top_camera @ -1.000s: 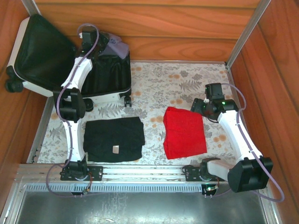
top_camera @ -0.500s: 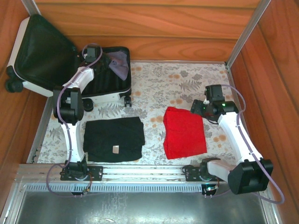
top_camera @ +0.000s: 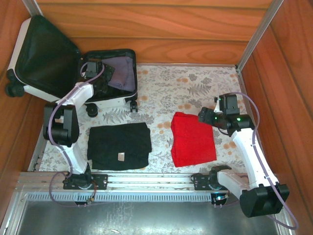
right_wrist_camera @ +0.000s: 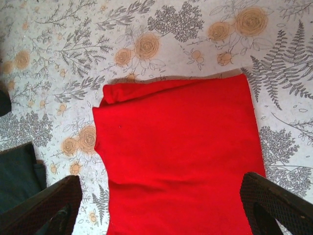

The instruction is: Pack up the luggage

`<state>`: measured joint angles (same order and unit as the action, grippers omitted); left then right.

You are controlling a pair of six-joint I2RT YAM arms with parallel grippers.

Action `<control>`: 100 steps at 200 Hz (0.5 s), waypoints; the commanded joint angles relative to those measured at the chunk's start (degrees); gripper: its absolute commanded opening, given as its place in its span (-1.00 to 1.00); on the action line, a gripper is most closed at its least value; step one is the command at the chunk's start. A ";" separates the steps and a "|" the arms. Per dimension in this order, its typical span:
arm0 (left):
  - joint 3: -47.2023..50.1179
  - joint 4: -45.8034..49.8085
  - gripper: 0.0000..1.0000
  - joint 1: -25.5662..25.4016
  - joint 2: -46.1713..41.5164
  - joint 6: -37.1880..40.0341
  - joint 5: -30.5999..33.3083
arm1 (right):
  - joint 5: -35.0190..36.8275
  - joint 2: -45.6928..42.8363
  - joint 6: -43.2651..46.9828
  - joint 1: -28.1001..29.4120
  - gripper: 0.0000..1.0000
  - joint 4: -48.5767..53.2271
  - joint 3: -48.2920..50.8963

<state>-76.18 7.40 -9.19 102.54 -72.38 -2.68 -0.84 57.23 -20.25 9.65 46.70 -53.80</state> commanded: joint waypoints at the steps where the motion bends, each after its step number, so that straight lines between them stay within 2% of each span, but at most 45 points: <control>1: 4.78 2.26 1.00 -2.33 -6.57 -3.75 2.87 | -2.31 0.35 0.20 -0.42 0.78 0.20 1.00; 22: 9.29 4.09 1.00 -3.24 -12.39 -3.21 3.85 | -3.72 1.42 -1.04 -0.35 0.77 -0.03 1.03; 46: 12.11 8.79 1.00 -3.72 -19.59 2.72 6.17 | -5.59 2.09 -2.60 -0.29 0.77 0.36 1.33; 76: 17.56 9.69 1.00 -4.43 -29.24 16.77 9.59 | -7.31 1.84 -6.61 2.22 0.77 1.90 2.69; 100: 22.40 7.90 1.00 -4.73 -35.54 28.98 8.08 | -2.88 2.62 -10.51 9.94 0.78 4.18 3.56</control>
<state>-57.43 13.82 -13.28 71.72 -58.83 4.03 -5.54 59.33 -25.78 13.37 47.37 -51.51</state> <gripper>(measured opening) 0.998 0.888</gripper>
